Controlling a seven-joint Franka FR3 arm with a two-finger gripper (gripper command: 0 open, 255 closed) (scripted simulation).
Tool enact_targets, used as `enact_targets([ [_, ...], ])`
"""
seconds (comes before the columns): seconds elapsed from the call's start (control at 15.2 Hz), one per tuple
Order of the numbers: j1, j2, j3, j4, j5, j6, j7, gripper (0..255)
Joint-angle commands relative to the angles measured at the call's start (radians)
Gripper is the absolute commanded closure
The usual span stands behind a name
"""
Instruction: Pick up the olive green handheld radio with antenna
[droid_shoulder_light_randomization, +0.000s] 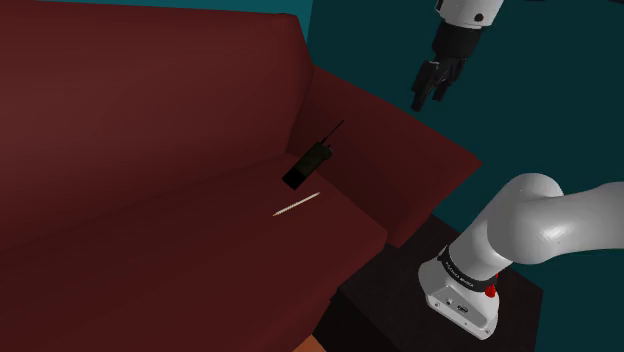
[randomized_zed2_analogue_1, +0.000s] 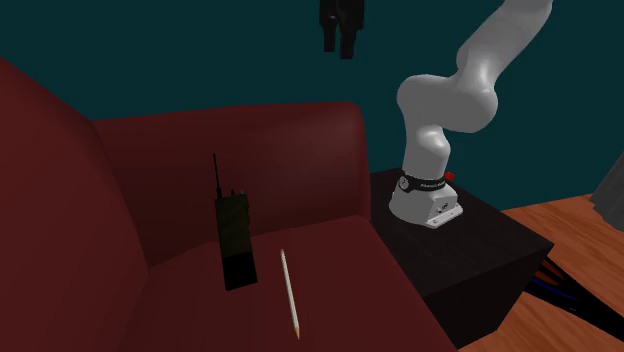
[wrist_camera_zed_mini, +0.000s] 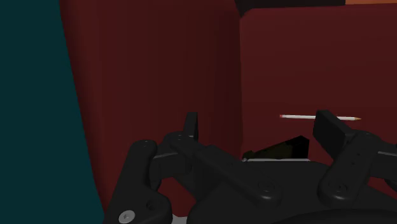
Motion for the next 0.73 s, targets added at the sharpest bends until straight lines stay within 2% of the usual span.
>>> enact_targets([
  [0.0,0.000,0.000,0.000,0.000,0.000,0.000,0.000,0],
  [0.33,-0.047,0.093,0.107,-0.064,0.020,0.172,0.224,0],
  [0.66,-0.107,0.237,0.208,-0.078,0.008,0.334,0.454,0],
])
